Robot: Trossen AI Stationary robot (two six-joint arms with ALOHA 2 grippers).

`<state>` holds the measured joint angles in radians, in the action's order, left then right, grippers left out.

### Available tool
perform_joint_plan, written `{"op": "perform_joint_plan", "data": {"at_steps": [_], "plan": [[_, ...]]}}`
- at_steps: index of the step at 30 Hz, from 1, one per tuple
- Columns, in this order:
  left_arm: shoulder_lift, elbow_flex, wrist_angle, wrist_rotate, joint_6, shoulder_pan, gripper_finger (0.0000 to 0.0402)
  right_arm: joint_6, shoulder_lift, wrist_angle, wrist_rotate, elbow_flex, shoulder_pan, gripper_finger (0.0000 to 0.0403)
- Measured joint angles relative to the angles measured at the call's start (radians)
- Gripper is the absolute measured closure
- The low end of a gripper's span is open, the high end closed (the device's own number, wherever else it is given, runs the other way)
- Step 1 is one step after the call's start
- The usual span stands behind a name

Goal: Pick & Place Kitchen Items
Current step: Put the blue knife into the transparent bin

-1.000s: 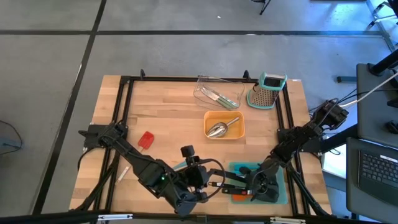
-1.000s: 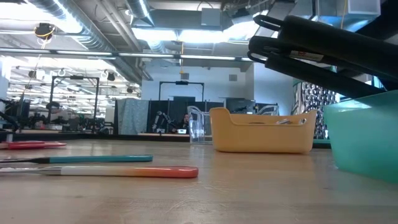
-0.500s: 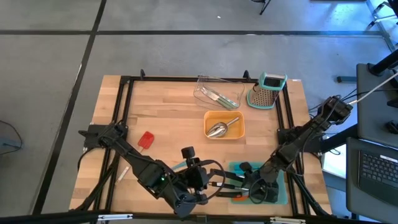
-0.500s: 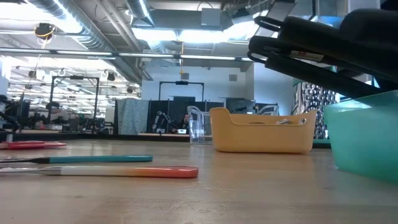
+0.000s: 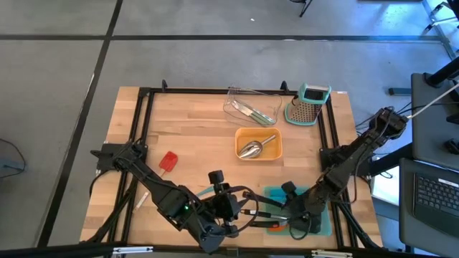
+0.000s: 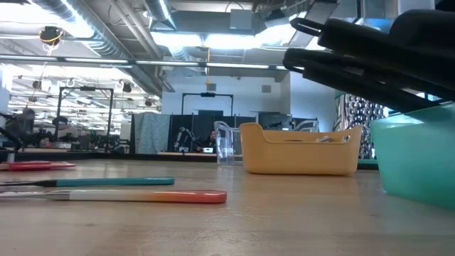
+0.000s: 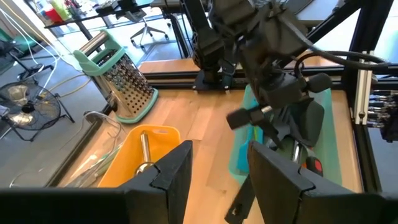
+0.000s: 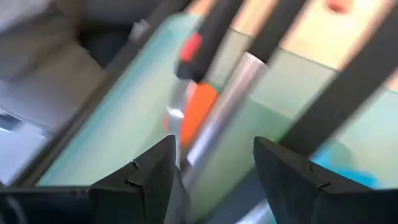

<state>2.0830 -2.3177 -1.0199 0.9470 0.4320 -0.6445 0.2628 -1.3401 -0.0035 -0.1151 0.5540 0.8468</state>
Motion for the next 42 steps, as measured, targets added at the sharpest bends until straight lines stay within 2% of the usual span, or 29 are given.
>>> {"op": "perform_joint_plan", "data": {"at_steps": [4, 6, 8, 11, 14, 18, 22, 23, 27, 34, 42], "plan": [[0.0, 0.0, 0.0, 0.001, -0.001, 0.002, 0.0252, 0.102, 0.032, -0.322, -0.107, 0.119, 0.042, 0.0185], [0.0, 0.0, 0.0, 0.0, -0.007, 0.002, 0.0253, 0.159, 0.033, -0.42, -0.099, 0.172, 0.056, 0.0185], [0.0, 0.002, 0.0, -0.001, -0.008, 0.002, 0.0255, 0.184, 0.033, -0.462, -0.048, 0.2, 0.069, 0.0187], [0.0, 0.004, -0.001, -0.003, -0.008, -0.001, 0.0256, 0.227, 0.033, -0.445, 0.045, 0.207, 0.088, 0.0201], [0.0, 0.004, 0.0, -0.004, -0.008, -0.005, 0.0256, 0.295, 0.016, -0.452, 0.067, 0.207, 0.112, 0.0231], [0.0, 0.004, 0.0, -0.006, -0.008, -0.014, 0.0256, 0.379, -0.023, -0.461, 0.084, 0.205, 0.131, 0.0299], [0.0, 0.004, -0.001, -0.007, -0.008, -0.02, 0.0258, 0.422, -0.05, -0.397, 0.124, 0.189, 0.132, 0.0382], [0.0, 0.004, 0.0, -0.007, -0.008, -0.023, 0.0258, 0.437, -0.059, -0.383, 0.136, 0.182, 0.132, 0.0392], [0.0, 0.004, 0.0, -0.021, -0.007, -0.031, 0.0258, 0.532, -0.094, -0.35, 0.18, 0.147, 0.132, 0.0398], [0.0, 0.004, 0.002, -0.022, -0.011, -0.043, 0.0258, 0.729, -0.156, -0.388, 0.177, 0.136, 0.131, 0.0399], [0.0, 0.004, 0.003, -0.024, -0.061, -0.043, 0.0258, 0.794, -0.16, -0.376, 0.216, 0.14, 0.145, 0.04]]}}
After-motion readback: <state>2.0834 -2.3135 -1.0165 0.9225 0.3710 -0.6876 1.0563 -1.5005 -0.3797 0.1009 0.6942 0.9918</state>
